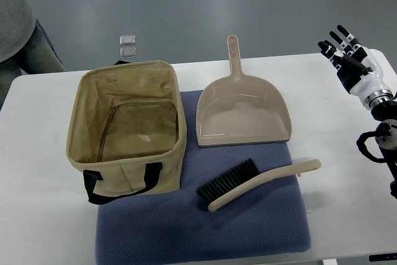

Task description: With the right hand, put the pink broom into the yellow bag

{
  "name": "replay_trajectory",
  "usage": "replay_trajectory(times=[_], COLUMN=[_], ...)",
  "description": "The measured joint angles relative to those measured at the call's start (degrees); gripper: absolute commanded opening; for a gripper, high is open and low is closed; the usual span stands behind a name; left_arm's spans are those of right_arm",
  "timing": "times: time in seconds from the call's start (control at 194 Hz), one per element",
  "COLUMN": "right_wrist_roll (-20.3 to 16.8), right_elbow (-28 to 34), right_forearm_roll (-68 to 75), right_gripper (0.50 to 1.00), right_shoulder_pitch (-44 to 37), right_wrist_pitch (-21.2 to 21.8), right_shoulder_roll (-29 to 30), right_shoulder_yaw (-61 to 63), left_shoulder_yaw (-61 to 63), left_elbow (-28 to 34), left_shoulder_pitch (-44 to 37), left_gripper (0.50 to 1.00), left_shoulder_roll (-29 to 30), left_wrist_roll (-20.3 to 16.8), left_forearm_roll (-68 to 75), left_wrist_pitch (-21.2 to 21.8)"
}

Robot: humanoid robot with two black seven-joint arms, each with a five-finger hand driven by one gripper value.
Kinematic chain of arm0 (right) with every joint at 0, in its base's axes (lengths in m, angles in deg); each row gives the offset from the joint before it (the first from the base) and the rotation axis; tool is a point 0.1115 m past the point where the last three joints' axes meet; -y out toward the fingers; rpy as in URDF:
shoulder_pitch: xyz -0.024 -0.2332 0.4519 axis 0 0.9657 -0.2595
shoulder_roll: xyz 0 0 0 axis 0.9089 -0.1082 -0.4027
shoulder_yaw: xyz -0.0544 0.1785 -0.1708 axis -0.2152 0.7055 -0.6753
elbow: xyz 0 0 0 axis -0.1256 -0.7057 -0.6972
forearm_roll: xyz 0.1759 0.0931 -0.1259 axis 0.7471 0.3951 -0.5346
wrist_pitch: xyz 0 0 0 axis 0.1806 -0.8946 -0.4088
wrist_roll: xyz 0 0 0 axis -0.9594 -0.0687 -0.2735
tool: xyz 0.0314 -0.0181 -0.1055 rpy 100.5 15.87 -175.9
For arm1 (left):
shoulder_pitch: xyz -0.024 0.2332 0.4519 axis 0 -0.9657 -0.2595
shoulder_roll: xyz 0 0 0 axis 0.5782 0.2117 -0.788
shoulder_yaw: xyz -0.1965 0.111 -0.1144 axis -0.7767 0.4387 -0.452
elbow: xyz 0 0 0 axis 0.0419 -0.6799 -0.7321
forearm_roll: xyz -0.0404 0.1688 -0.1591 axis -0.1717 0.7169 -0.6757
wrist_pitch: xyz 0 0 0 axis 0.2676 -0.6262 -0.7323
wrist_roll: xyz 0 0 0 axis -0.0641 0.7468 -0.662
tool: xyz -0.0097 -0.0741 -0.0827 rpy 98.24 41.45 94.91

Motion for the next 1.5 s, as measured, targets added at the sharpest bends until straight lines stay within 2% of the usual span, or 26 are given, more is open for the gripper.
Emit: replay_trajectory(times=[0.499, 0.911, 1.148, 1.498], right_wrist_roll=[-0.01, -0.01, 0.05, 0.09], right_elbow=[0.00, 0.00, -0.06, -0.09], right_forearm_roll=[0.06, 0.44, 0.53, 0.53], right_gripper=[0.928, 0.928, 0.928, 0.928], right_shoulder_pitch=[-0.06, -0.02, -0.07, -0.10], right_wrist_pitch=[0.19, 1.66, 4.51, 4.73], right_shoulder_roll=[0.10, 0.10, -0.12, 0.13], right_shoulder_yaw=[0.00, 0.05, 0.14, 0.79], left_shoulder_yaw=[-0.01, 0.00, 0.00, 0.00], left_elbow=[0.09, 0.00, 0.05, 0.05], left_shoulder_pitch=[-0.01, 0.00, 0.00, 0.00], left_gripper=[1.000, 1.000, 1.000, 1.000], left_shoulder_roll=[0.00, 0.00, 0.00, 0.00], left_wrist_roll=[0.00, 0.00, 0.00, 0.00], left_forearm_roll=[0.04, -0.01, -0.01, -0.01], left_wrist_pitch=[0.00, 0.00, 0.00, 0.00])
